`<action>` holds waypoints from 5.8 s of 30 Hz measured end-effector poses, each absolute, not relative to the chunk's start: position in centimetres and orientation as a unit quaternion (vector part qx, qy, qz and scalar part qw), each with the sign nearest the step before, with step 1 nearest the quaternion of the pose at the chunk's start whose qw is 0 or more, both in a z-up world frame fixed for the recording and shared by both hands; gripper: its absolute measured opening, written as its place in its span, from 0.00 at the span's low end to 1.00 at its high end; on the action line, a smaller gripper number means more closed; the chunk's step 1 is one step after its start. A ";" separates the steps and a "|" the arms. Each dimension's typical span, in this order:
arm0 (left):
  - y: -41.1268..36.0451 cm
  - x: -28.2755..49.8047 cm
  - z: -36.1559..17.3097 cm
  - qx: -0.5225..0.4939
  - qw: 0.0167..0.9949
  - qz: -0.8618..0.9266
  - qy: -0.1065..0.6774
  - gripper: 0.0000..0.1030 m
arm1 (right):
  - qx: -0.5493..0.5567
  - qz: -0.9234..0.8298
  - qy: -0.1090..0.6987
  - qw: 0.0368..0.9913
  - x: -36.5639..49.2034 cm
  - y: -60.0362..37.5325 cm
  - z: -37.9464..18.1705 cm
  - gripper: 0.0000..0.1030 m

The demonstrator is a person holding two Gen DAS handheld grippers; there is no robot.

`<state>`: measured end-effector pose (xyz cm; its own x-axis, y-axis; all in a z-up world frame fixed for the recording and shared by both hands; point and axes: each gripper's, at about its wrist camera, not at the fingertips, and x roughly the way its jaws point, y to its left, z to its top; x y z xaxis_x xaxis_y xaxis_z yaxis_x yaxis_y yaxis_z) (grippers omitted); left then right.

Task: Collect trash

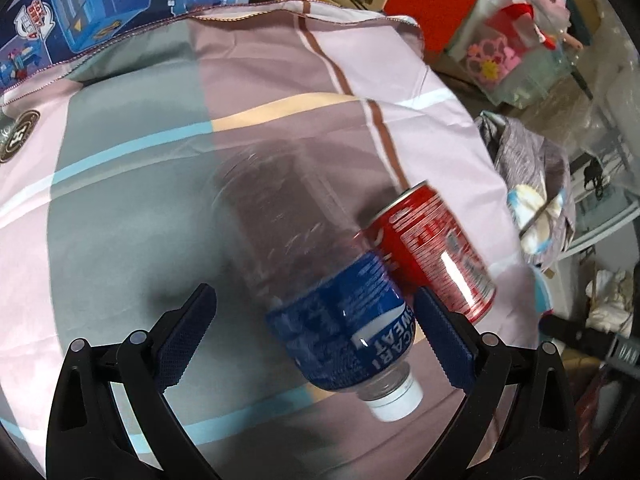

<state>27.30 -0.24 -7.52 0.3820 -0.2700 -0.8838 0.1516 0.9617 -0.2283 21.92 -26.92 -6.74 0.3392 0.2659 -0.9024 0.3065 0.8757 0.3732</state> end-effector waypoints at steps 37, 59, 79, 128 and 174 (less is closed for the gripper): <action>0.9 28.7 -8.6 0.003 0.828 -0.142 0.542 0.64 | 0.195 0.079 0.579 0.788 27.7 -20.3 -8.8 0.59; -6.9 20.0 -4.3 0.068 0.829 -0.201 0.518 0.64 | 0.303 0.066 0.511 0.802 18.0 -28.0 -5.5 0.59; -20.8 13.7 -2.1 0.153 0.805 -0.282 0.499 0.64 | 0.389 0.000 0.431 0.815 8.2 -41.2 -5.2 0.59; -36.6 15.9 -8.2 0.189 0.747 -0.341 0.538 0.94 | 0.416 -0.116 0.459 0.776 6.5 -53.6 -11.3 0.59; -20.6 8.6 -2.5 0.100 0.805 -0.256 0.525 0.96 | 0.188 -0.132 0.470 0.852 -2.1 -39.2 -2.7 0.93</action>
